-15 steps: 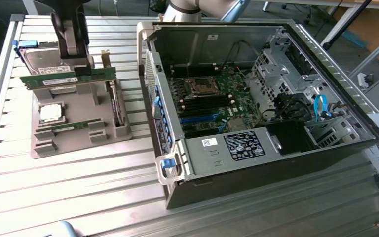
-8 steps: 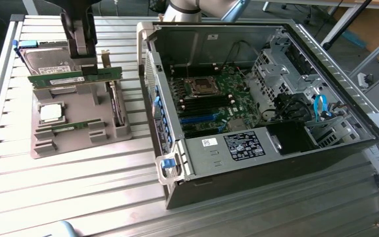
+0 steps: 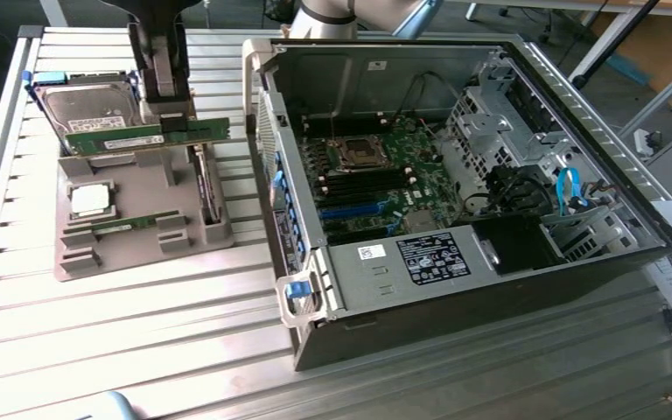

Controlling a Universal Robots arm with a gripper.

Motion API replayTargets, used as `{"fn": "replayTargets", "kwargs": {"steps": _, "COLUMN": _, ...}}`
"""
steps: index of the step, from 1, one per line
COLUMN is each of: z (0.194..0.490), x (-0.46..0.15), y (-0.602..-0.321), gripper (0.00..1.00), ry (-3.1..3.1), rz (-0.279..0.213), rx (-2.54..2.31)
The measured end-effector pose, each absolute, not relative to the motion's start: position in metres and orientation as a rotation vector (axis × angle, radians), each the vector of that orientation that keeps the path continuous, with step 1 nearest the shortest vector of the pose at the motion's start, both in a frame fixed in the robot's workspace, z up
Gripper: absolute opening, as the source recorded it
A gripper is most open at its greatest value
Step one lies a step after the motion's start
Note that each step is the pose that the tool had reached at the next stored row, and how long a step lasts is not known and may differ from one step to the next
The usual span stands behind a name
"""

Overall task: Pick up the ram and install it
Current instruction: 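Pick up the ram and move it above insertion slot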

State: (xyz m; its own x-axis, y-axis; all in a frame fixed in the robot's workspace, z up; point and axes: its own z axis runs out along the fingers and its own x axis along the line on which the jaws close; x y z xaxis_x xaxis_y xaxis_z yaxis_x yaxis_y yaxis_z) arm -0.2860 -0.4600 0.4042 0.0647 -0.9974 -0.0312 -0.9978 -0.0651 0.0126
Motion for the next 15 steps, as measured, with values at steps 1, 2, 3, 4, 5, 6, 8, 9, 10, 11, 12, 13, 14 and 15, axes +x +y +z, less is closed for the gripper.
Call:
{"fn": "replayTargets", "kwargs": {"steps": 1, "z": 0.404, "x": -0.284, "y": -0.46, "gripper": 0.12, "ry": 2.14, "rz": 0.049, "rx": -2.283}}
{"fn": "replayTargets", "kwargs": {"steps": 2, "z": 0.404, "x": -0.283, "y": -0.46, "gripper": 0.12, "ry": 2.14, "rz": 0.049, "rx": -2.283}}
{"fn": "replayTargets", "kwargs": {"steps": 3, "z": 0.404, "x": -0.281, "y": -0.46, "gripper": 0.12, "ry": 2.14, "rz": 0.049, "rx": -2.283}}
{"fn": "replayTargets", "kwargs": {"steps": 4, "z": 0.404, "x": -0.28, "y": -0.46, "gripper": 0.12, "ry": 2.14, "rz": 0.049, "rx": -2.283}}
{"fn": "replayTargets", "kwargs": {"steps": 5, "z": 0.404, "x": -0.278, "y": -0.46, "gripper": 0.12, "ry": 2.14, "rz": 0.049, "rx": -2.283}}
{"fn": "replayTargets", "kwargs": {"steps": 6, "z": 0.404, "x": -0.276, "y": -0.46, "gripper": 0.12, "ry": 2.14, "rz": 0.049, "rx": -2.283}}
{"fn": "replayTargets", "kwargs": {"steps": 8, "z": 0.404, "x": -0.272, "y": -0.46, "gripper": 0.12, "ry": 2.139, "rz": 0.049, "rx": -2.283}}
{"fn": "replayTargets", "kwargs": {"steps": 9, "z": 0.404, "x": -0.27, "y": -0.46, "gripper": 0.12, "ry": 2.139, "rz": 0.049, "rx": -2.283}}
{"fn": "replayTargets", "kwargs": {"steps": 10, "z": 0.404, "x": -0.269, "y": -0.46, "gripper": 0.12, "ry": 2.139, "rz": 0.049, "rx": -2.283}}
{"fn": "replayTargets", "kwargs": {"steps": 11, "z": 0.404, "x": -0.267, "y": -0.46, "gripper": 0.12, "ry": 2.14, "rz": 0.049, "rx": -2.283}}
{"fn": "replayTargets", "kwargs": {"steps": 12, "z": 0.404, "x": -0.265, "y": -0.46, "gripper": 0.12, "ry": 2.14, "rz": 0.049, "rx": -2.283}}
{"fn": "replayTargets", "kwargs": {"steps": 13, "z": 0.404, "x": -0.263, "y": -0.46, "gripper": 0.12, "ry": 2.14, "rz": 0.049, "rx": -2.283}}
{"fn": "replayTargets", "kwargs": {"steps": 14, "z": 0.404, "x": -0.261, "y": -0.46, "gripper": 0.12, "ry": 2.14, "rz": 0.049, "rx": -2.283}}
{"fn": "replayTargets", "kwargs": {"steps": 15, "z": 0.404, "x": -0.259, "y": -0.46, "gripper": 0.12, "ry": 2.14, "rz": 0.049, "rx": -2.283}}
